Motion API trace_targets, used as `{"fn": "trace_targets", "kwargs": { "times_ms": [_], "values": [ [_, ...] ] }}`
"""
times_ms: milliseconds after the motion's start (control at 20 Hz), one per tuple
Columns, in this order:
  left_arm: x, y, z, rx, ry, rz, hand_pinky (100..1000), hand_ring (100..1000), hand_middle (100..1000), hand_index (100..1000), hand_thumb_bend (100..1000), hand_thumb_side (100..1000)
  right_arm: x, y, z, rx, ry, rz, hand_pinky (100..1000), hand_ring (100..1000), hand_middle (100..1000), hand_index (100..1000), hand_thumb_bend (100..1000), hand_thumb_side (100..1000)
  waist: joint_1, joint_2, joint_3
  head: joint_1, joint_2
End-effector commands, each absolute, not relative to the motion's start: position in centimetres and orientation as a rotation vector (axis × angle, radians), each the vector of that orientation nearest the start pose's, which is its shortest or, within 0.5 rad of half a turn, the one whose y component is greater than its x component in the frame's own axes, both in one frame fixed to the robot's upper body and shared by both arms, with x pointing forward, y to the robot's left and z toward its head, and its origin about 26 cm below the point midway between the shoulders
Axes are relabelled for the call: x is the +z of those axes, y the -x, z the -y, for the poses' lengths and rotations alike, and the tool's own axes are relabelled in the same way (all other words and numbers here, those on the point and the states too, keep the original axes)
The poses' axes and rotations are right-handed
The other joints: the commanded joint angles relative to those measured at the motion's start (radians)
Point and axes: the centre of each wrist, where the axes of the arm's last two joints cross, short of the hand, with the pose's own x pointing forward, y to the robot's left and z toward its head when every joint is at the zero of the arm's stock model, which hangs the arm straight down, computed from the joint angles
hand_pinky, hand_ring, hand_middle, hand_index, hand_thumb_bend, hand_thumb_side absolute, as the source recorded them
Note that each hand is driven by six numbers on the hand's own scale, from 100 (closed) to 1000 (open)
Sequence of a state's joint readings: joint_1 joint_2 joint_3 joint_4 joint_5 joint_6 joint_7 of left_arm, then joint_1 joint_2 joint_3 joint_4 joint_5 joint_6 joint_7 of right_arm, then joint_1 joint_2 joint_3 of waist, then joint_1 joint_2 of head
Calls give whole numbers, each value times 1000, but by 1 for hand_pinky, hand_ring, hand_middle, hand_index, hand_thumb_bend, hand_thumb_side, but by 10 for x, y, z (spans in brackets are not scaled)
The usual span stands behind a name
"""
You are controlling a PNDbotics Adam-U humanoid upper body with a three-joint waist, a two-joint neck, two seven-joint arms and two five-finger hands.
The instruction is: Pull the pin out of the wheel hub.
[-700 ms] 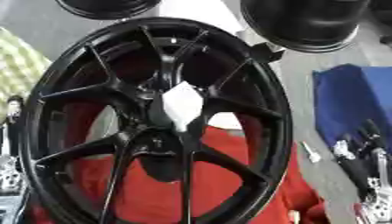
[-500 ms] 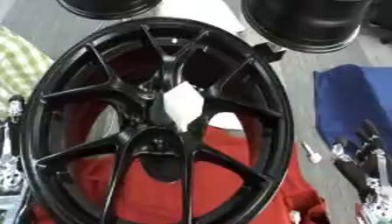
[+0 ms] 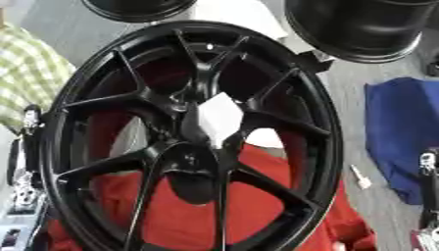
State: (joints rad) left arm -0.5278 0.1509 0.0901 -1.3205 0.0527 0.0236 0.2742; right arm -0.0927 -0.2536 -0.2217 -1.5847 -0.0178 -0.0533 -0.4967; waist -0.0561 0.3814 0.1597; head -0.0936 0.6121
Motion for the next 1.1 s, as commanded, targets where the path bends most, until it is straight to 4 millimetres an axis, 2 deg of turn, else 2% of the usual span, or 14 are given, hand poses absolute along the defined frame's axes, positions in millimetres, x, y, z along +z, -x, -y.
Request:
{"fn": "trace_targets", "kwargs": {
  "times_ms": [50,100,250,400,550,750,800,950,1100],
  "values": [
    [109,-404,-262,149,-259,1842,649,546,496,720,126,1000,85,-284,367,-304,801,1848,770,924,831,944,100,634,-2,-26,-3,7,-6],
    [109,-404,-263,148,-264,1842,649,546,496,720,125,1000,98,-278,368,-252,823,1896,777,929,836,949,100,548,-4,-27,-4,7,-5],
    [109,-403,-267,146,-278,1840,648,546,495,719,124,1000,139,-255,365,-37,862,2036,784,924,832,947,100,505,-11,-29,-8,8,1],
    [108,-402,-270,143,-292,1837,649,546,495,720,123,1000,158,-244,374,226,886,2117,794,907,820,927,100,413,-17,-31,-12,9,5],
    [108,-401,-274,143,-305,1836,649,545,495,720,121,1000,170,-238,388,482,885,2163,803,897,812,917,100,375,-21,-32,-17,8,8],
    [107,-398,-282,137,-334,1832,649,545,495,720,115,1000,200,-240,399,842,871,2188,836,889,812,908,111,333,-28,-35,-31,3,12],
    [106,-397,-285,136,-343,1830,649,545,495,720,113,1000,209,-242,400,937,867,2187,855,889,814,904,172,316,-30,-37,-35,2,14],
    [104,-394,-294,135,-371,1822,649,545,495,720,112,1000,244,-251,395,1277,855,2156,877,892,819,904,228,311,-37,-44,-49,3,21],
    [103,-392,-299,130,-391,1814,649,545,495,720,108,1000,275,-259,385,1540,820,2085,895,893,823,901,268,329,-43,-50,-58,8,27]
  ]
}}
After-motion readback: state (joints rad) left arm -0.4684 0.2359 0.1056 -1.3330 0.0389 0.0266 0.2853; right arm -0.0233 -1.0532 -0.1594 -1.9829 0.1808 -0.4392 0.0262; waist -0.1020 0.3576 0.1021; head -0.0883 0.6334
